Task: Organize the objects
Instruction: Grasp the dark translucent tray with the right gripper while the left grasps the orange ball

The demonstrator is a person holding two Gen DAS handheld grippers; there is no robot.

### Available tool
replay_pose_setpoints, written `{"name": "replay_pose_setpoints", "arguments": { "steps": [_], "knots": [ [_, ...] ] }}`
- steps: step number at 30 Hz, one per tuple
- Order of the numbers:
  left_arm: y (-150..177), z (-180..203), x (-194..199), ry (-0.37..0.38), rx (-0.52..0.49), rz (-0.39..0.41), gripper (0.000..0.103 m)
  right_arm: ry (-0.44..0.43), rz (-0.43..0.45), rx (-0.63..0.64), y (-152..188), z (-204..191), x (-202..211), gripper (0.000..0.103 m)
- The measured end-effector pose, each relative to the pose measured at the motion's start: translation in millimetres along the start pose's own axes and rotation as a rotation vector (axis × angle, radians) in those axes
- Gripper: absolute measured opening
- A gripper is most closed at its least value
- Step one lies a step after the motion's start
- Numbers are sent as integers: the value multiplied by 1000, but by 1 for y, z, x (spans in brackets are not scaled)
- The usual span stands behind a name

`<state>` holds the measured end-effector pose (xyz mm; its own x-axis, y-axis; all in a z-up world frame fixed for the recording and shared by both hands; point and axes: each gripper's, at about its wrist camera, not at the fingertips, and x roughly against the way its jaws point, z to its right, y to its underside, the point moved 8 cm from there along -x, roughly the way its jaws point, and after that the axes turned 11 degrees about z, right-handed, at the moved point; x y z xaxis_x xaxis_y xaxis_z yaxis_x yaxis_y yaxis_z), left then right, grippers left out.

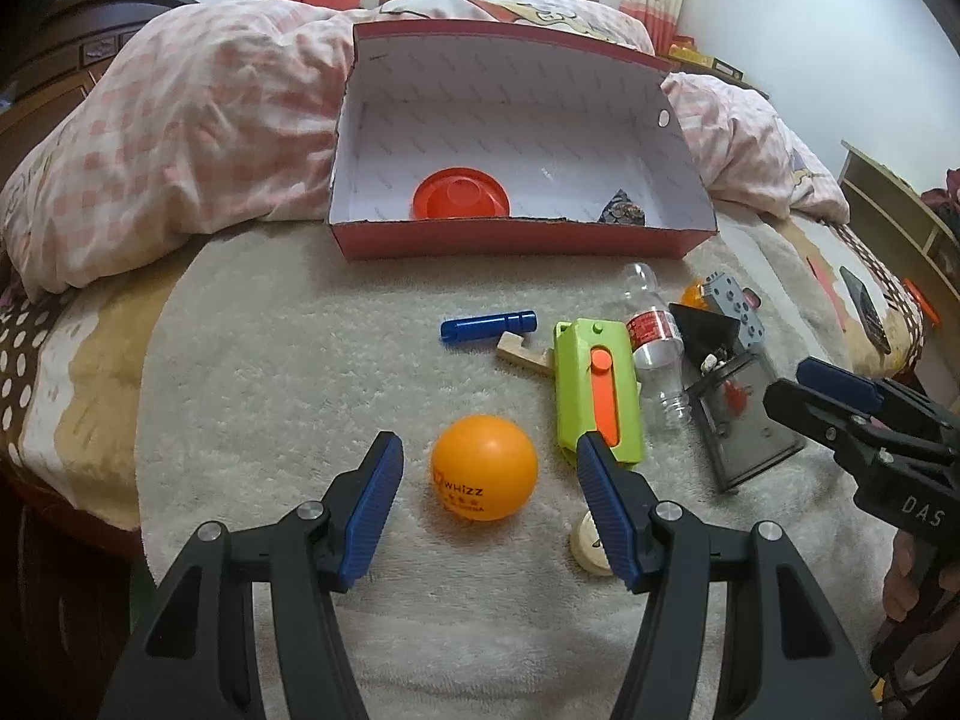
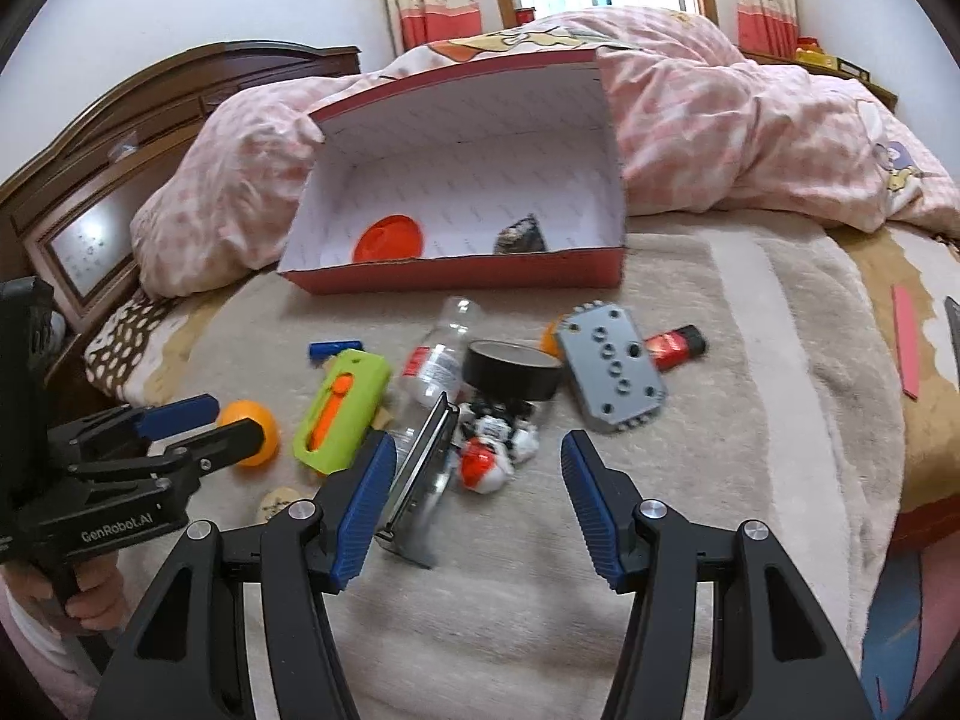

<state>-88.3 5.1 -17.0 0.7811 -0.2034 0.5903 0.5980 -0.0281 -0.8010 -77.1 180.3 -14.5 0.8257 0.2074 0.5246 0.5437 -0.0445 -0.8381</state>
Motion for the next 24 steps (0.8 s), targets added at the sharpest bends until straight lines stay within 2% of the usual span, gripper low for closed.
{"name": "replay_pose_setpoints", "arguments": {
  "steps": [6,11,17,24],
  "knots": [
    [4,-4,-5,-12,10,-9,61,44,-47,-7,14,12,-5,59],
    [8,-5,-8,-12,20,-18,61,58,-32,6,13,12,0,59],
    [10,-4,-10,-12,18,-21,61,5,-35,15,14,-2,-2,59],
    [16,-7,-21,-16,38,-39,61,36,-77,22,29,-2,-19,59]
  ]
}}
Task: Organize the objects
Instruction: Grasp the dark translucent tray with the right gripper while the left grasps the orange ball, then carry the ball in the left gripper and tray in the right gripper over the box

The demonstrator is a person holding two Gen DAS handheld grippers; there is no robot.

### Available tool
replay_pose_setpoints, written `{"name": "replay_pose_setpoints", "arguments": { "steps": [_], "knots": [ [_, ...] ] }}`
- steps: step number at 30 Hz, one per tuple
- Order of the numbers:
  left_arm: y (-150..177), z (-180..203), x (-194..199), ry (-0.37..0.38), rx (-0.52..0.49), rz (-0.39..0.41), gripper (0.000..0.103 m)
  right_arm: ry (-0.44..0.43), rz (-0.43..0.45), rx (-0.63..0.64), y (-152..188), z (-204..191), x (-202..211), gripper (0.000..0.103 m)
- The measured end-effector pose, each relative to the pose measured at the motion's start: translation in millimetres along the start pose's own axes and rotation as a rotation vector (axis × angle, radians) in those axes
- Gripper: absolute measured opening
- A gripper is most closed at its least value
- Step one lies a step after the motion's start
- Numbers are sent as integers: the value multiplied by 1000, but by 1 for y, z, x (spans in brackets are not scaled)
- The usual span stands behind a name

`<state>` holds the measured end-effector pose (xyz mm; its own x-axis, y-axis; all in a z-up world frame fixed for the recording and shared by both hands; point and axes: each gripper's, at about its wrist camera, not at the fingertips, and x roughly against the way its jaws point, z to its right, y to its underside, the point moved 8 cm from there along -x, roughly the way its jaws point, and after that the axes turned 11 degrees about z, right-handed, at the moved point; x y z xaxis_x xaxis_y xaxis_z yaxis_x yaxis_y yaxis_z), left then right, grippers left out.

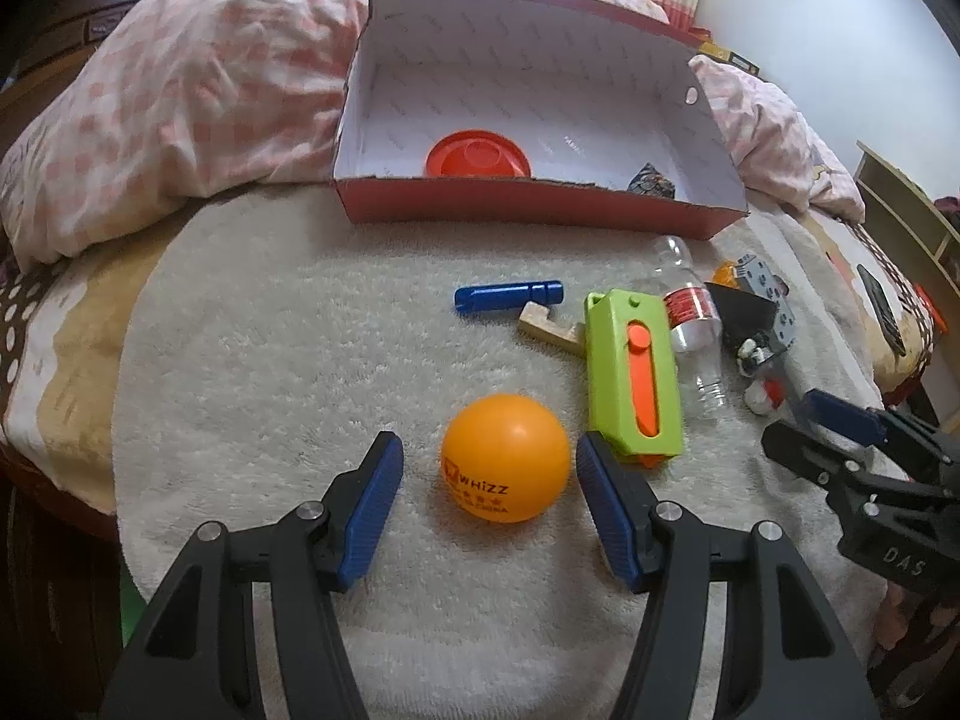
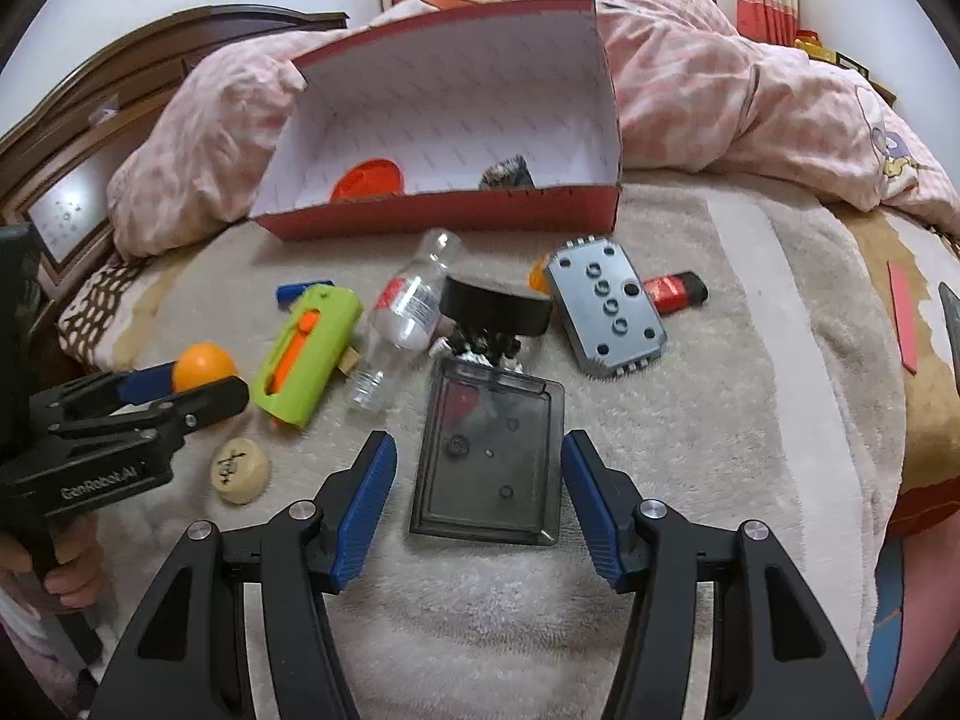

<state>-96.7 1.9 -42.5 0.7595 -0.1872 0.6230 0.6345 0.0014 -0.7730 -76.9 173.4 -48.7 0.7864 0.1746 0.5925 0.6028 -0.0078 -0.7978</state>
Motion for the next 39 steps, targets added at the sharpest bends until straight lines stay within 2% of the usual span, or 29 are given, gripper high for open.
{"name": "replay_pose_setpoints", "arguments": {
  "steps": [3,9,12,17,21,27,29,32,39],
  "knots": [
    [1,1,-3,-7,-7,5,61,9,-3,0,5,2,-4,60],
    [4,4,-5,-23,-35,7,64,-12,21,-5,7,-5,-6,76],
    [4,5,-6,-30,-40,12,64,-16,26,-3,8,-6,-6,78],
    [4,4,-5,-30,-41,22,64,-82,49,-99,6,2,-2,78],
    [5,5,-5,-38,-48,26,63,-85,55,-111,5,4,-1,74],
    [4,0,-1,-61,-34,38,47,4,68,-84,6,9,0,51],
    [3,-4,0,-64,-16,39,39,5,69,-87,6,10,0,51],
    [2,-6,4,-58,11,35,38,14,70,-75,6,9,1,51],
    [-6,2,25,-59,-22,74,38,-15,83,-108,5,9,5,51]
  ]
}}
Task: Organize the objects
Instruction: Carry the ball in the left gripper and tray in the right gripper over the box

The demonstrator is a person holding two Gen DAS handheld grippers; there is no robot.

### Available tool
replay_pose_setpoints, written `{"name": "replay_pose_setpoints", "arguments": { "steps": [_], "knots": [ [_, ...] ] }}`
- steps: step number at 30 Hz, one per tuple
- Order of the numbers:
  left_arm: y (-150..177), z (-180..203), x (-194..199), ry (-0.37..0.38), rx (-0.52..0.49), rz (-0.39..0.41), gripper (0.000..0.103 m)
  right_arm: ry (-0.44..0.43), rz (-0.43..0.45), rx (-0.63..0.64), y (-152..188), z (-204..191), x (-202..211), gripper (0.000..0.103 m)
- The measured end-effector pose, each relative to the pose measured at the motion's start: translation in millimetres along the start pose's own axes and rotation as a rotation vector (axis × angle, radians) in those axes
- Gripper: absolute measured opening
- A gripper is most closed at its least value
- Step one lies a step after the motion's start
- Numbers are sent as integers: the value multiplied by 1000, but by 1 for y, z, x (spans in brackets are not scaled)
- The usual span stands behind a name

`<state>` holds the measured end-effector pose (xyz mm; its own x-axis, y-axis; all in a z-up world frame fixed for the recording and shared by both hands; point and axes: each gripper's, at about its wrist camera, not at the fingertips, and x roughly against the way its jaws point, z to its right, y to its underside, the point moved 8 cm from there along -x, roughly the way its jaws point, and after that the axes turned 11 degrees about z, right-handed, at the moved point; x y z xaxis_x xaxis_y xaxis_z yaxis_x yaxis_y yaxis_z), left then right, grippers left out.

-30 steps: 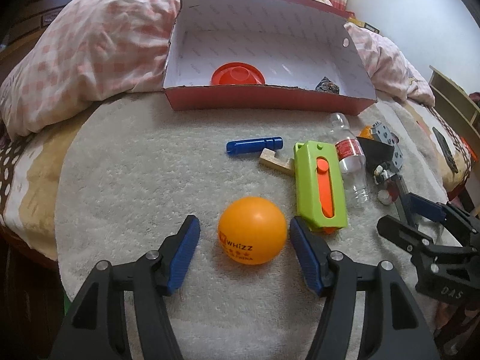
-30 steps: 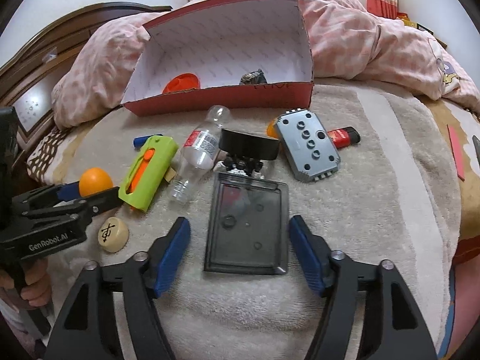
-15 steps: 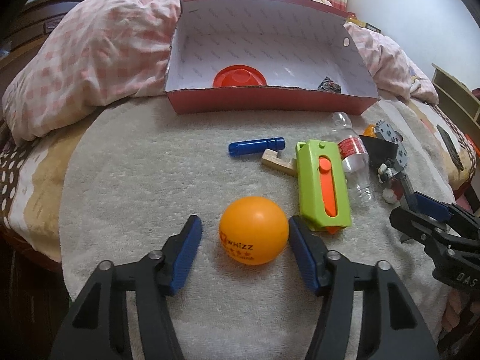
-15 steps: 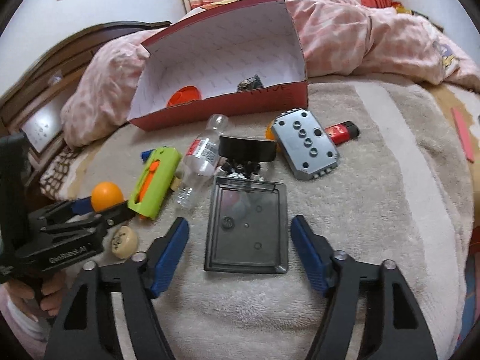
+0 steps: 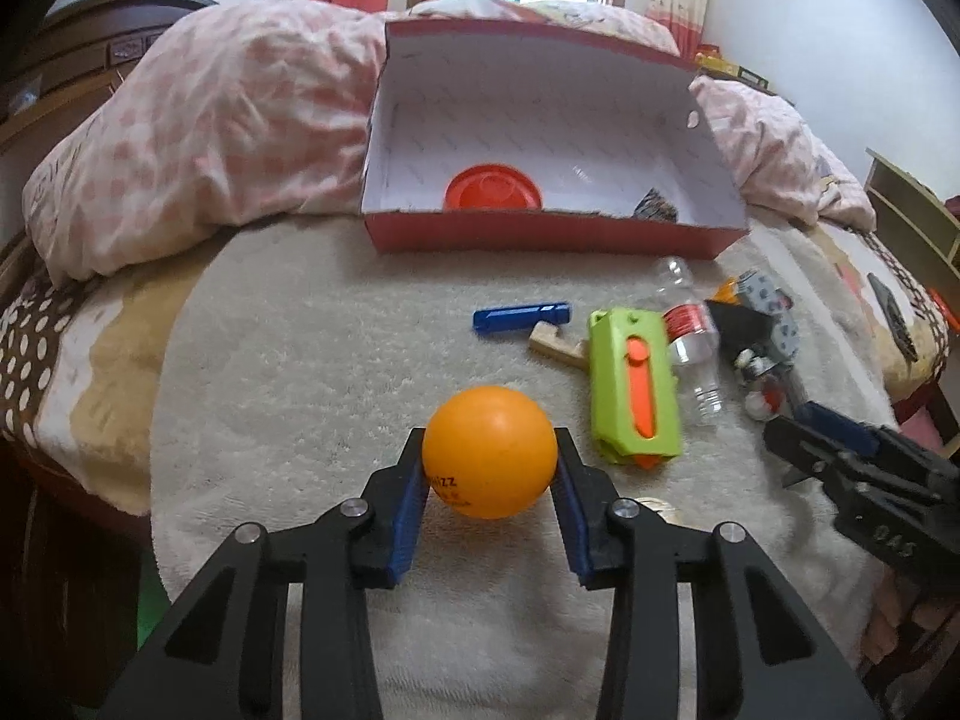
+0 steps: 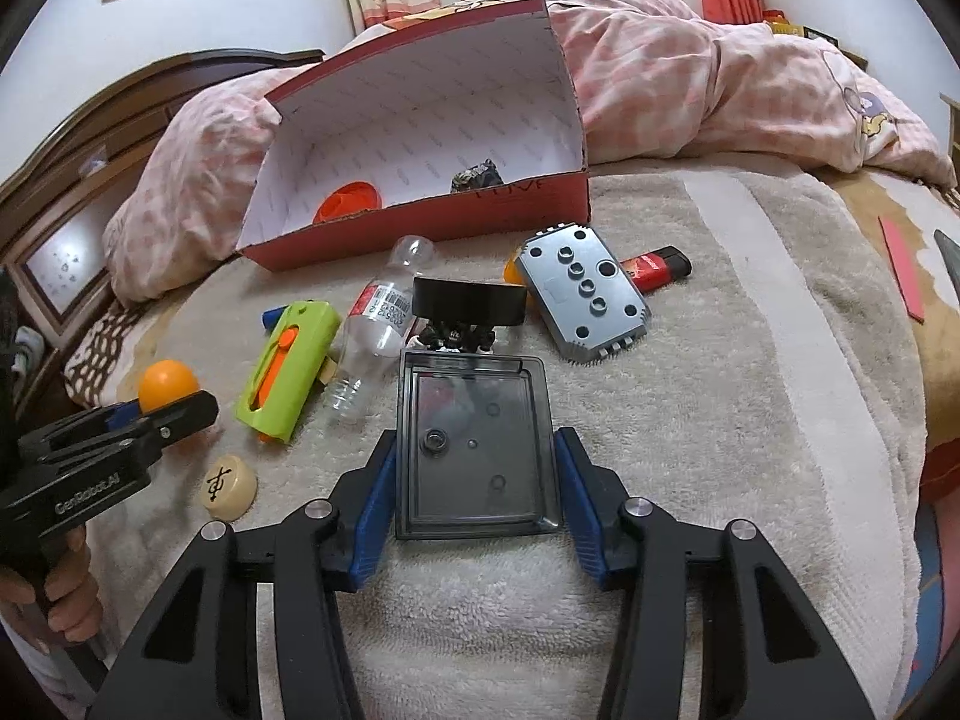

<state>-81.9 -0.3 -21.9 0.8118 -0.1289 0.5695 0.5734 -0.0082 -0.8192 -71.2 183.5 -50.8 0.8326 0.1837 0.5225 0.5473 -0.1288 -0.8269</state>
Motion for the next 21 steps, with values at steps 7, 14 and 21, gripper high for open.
{"name": "replay_pose_setpoints", "arguments": {
  "steps": [7,14,21],
  "knots": [
    [-12,10,14,28,-9,29,38,-22,20,-13,-3,0,6,51],
    [-14,11,30,40,-9,64,38,-29,74,24,-14,-9,21,51],
    [-18,12,39,48,-20,77,38,-46,90,27,-22,-15,30,51]
  ]
}}
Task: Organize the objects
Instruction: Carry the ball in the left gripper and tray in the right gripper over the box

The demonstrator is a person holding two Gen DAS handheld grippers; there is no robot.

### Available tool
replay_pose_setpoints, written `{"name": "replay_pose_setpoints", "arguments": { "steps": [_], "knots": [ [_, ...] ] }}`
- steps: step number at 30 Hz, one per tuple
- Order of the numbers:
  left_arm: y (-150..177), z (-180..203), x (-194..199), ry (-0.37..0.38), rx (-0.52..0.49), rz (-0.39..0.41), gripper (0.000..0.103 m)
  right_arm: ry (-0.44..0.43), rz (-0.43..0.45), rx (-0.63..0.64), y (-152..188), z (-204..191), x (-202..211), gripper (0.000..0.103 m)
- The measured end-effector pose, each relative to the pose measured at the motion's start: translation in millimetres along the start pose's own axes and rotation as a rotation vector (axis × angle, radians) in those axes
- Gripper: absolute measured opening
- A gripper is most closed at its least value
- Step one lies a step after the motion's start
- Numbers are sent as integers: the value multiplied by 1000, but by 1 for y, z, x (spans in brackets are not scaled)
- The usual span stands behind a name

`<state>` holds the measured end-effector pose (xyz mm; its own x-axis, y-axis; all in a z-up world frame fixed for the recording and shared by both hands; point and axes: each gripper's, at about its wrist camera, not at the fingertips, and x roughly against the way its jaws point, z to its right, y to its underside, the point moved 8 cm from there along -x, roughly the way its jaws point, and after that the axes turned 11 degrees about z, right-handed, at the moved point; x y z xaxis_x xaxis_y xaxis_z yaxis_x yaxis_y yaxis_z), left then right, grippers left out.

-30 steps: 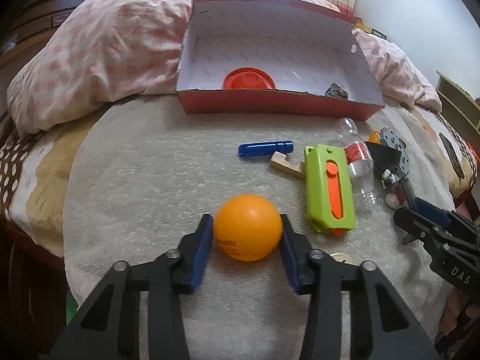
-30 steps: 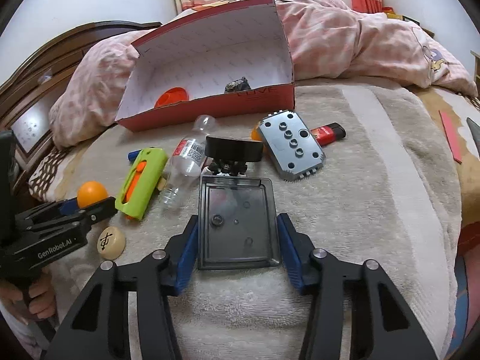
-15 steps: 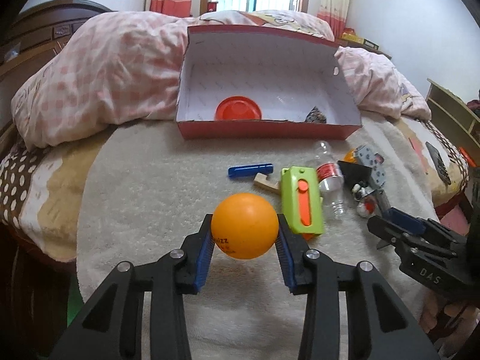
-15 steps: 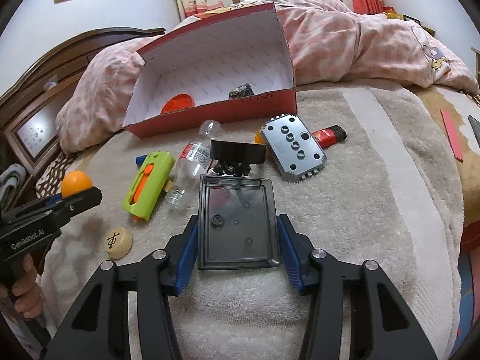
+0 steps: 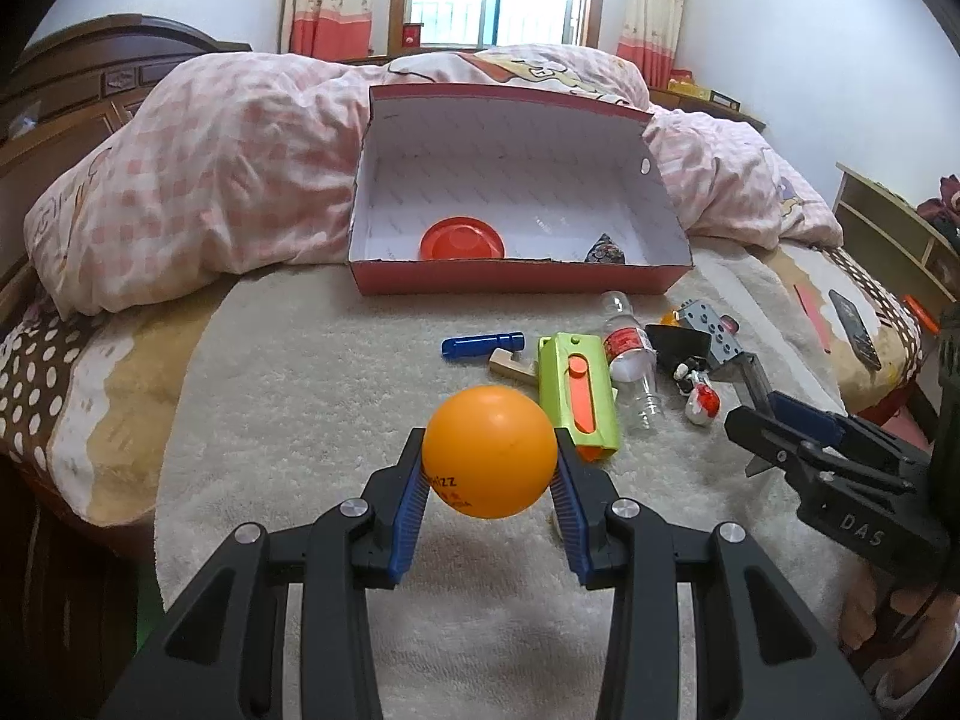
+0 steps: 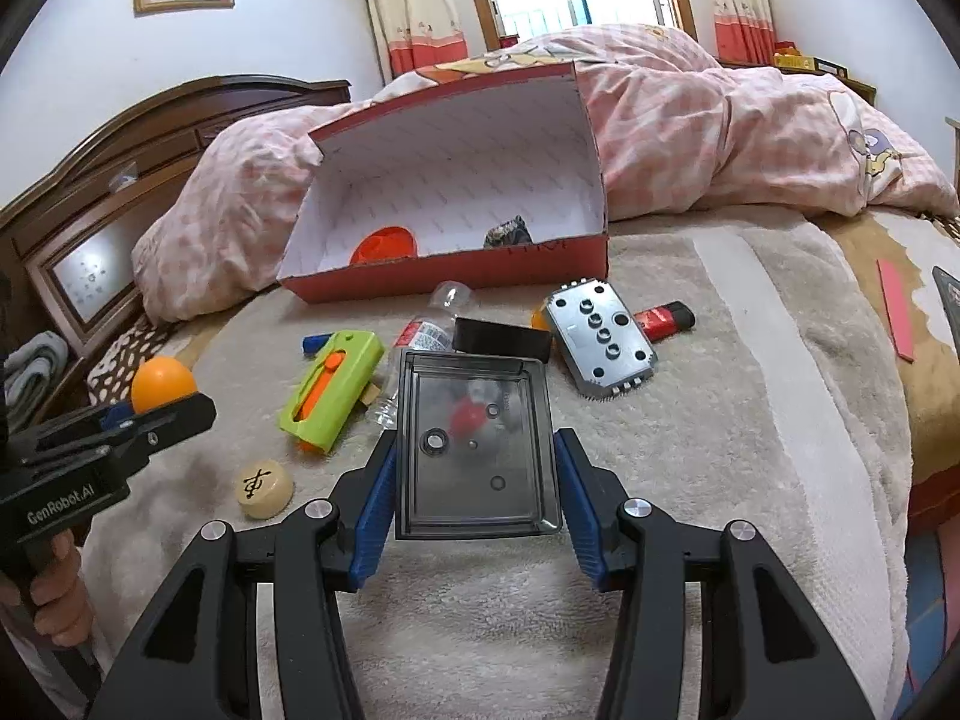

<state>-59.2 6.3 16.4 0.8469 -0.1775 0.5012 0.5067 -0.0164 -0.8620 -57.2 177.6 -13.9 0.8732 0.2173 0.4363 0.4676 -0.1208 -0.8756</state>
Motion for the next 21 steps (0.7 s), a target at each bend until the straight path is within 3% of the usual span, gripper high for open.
{"name": "replay_pose_setpoints", "arguments": {
  "steps": [11,21],
  "knots": [
    [-20,9,-12,64,-2,-10,38,-35,-15,43,-20,-12,5,51],
    [-43,13,-41,146,8,-37,38,-28,-76,39,-37,-8,-19,51]
  ]
}}
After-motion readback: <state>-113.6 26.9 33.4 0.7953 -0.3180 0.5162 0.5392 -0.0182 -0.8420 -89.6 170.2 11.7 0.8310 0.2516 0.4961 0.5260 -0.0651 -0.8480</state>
